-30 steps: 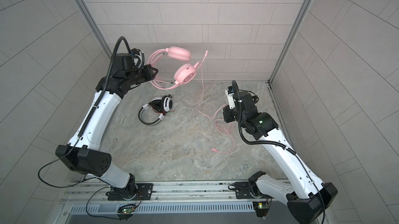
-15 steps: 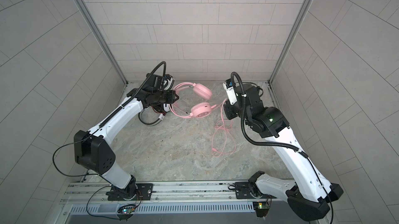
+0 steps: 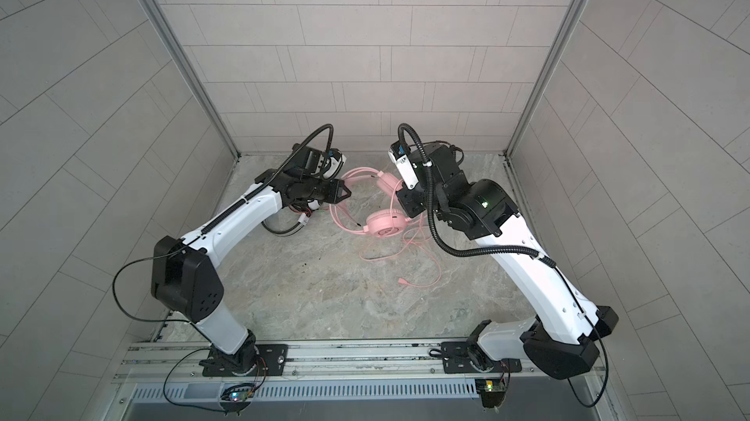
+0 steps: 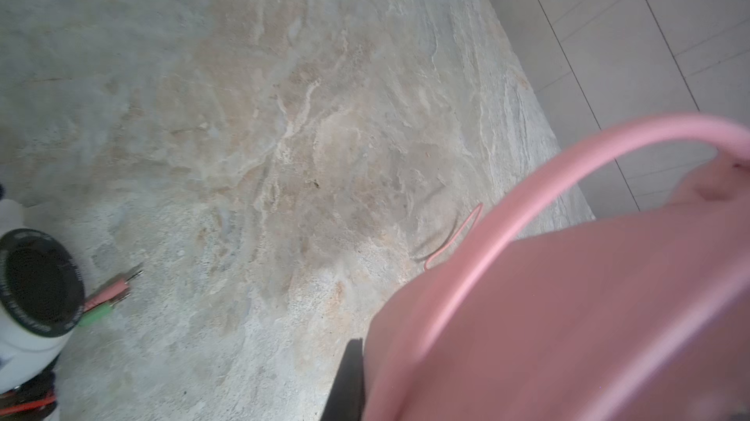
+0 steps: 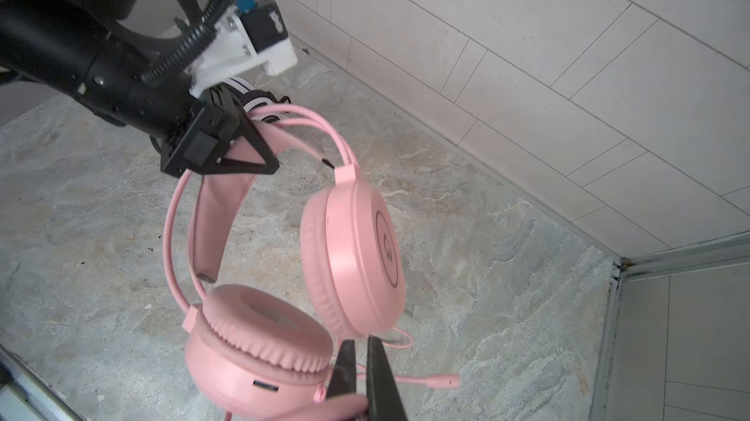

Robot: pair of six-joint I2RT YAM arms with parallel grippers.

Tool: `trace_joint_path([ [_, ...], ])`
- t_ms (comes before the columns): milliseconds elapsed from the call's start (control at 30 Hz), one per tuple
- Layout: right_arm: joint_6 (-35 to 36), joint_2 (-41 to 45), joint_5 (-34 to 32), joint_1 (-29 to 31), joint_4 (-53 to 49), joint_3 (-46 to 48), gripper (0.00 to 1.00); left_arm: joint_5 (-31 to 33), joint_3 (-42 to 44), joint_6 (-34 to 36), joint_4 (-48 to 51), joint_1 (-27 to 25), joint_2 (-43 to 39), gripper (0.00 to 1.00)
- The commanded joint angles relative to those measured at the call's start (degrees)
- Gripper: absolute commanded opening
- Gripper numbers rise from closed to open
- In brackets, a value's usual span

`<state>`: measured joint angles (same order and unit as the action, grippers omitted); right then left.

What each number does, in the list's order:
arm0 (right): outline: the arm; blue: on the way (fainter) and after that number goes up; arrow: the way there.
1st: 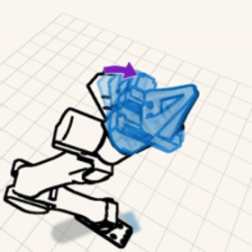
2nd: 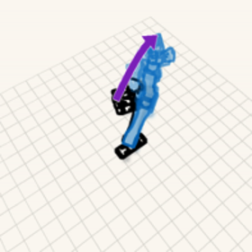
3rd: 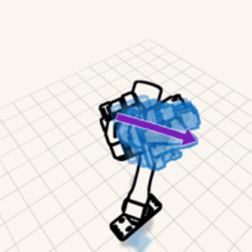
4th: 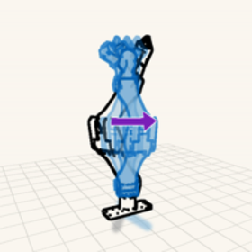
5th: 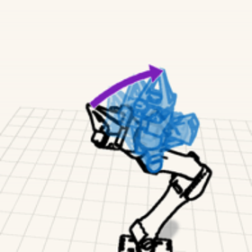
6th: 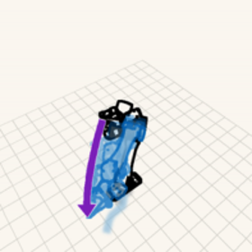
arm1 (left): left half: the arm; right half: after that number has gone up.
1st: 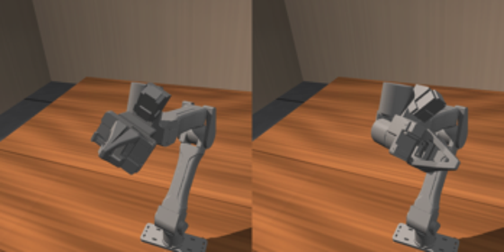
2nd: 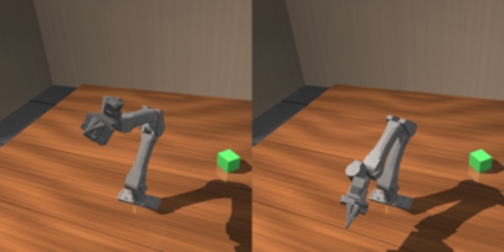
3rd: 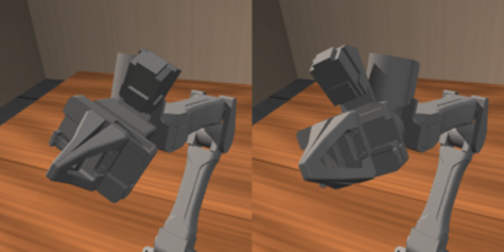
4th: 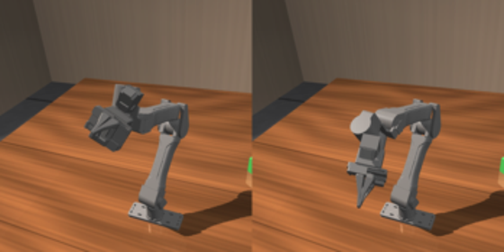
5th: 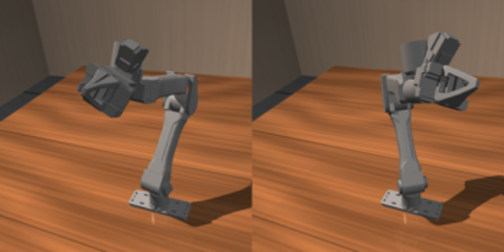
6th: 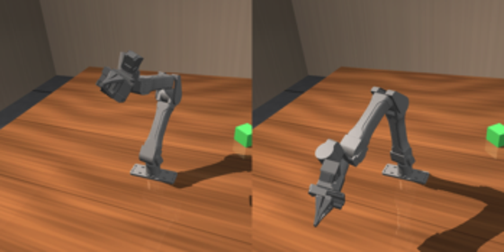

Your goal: Wrap the headphones

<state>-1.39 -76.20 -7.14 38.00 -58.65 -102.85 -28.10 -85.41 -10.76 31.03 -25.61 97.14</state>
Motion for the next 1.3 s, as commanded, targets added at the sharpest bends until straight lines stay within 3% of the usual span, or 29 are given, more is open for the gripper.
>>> trace_joint_path([
  [0, 1.9, -0.3, -4.3, 0.4, -1.3, -2.8, 0.0, -1.8, -3.6, 2.5, 1.6, -1.9, 0.7, 0.0],
  [567, 0.4, -6.7, -8.7, -0.7, -0.6, -7.3, 0.0, -4.5, -6.9, 6.2, 6.9, -7.8, 3.6, 0.0],
  [767, -1.7, -9.7, -8.2, -5.0, -2.4, -9.3, 0.0, -4.8, -7.2, 6.6, 7.6, -8.8, 3.8, 0.0],
  [967, -4.0, -11.9, -2.9, -10.2, -3.7, -10.8, 0.0, -6.2, -7.1, 6.6, 7.4, -9.7, 3.6, 0.0],
  [1267, -4.8, -13.5, -0.4, -15.8, -1.4, -6.4, 0.0, -10.9, -7.7, 7.3, 7.6, -10.8, 3.0, 0.0],
])
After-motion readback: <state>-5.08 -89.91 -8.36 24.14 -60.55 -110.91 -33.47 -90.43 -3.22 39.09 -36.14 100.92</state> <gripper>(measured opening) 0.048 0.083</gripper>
